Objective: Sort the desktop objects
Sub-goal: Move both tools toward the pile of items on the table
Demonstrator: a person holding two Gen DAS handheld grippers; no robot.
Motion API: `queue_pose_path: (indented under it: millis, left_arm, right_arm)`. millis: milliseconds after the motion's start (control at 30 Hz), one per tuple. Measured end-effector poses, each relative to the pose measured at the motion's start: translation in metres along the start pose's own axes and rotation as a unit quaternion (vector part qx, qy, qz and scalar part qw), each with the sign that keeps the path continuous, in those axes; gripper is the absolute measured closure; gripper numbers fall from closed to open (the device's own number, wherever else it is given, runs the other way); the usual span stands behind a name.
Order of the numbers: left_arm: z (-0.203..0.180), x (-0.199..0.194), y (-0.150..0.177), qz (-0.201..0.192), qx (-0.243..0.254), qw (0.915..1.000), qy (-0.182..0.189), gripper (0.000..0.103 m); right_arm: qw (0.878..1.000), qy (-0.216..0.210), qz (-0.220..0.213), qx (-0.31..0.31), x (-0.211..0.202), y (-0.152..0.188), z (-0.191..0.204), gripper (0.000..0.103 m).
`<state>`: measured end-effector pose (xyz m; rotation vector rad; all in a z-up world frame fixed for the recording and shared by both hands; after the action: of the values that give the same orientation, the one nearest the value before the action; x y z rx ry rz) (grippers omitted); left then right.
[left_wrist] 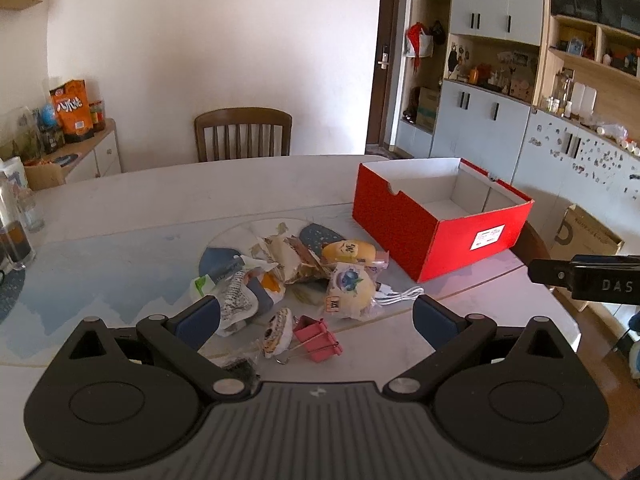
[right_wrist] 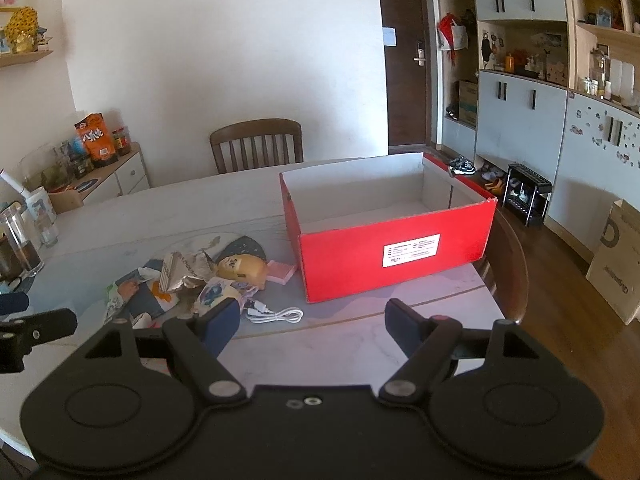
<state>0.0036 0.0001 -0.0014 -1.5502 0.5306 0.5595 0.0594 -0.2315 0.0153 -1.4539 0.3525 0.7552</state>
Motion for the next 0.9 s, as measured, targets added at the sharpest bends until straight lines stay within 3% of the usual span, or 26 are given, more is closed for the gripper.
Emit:
queue_pose_path:
  millis: [433,900]
  left_arm:
    - [0.005,0.008,0.003,0.002,-0.003,0.9998,-0.021,0.000]
    - [0.013,0.026,0.007,0.022,-0.003,0.9990,-0.040,0.000]
  right_arm:
    - [0.999,-0.016,0.001,-0.033,0.002,0.005,0.006,0.024]
    - [0.994,-0.061,0.029,-0.089,0.020,0.011,0.025,0.024]
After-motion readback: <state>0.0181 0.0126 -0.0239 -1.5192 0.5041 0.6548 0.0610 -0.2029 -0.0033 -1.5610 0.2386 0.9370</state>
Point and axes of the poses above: each gripper's, at about its wrist camera, not at the fingertips, and x roughly the way its jaws point, z to its left, y to its underside, the point moved 1 cm from there along x, roughly the way its jaws point, and after that the axes turned 6 degrees about z, right-handed, at the moved point
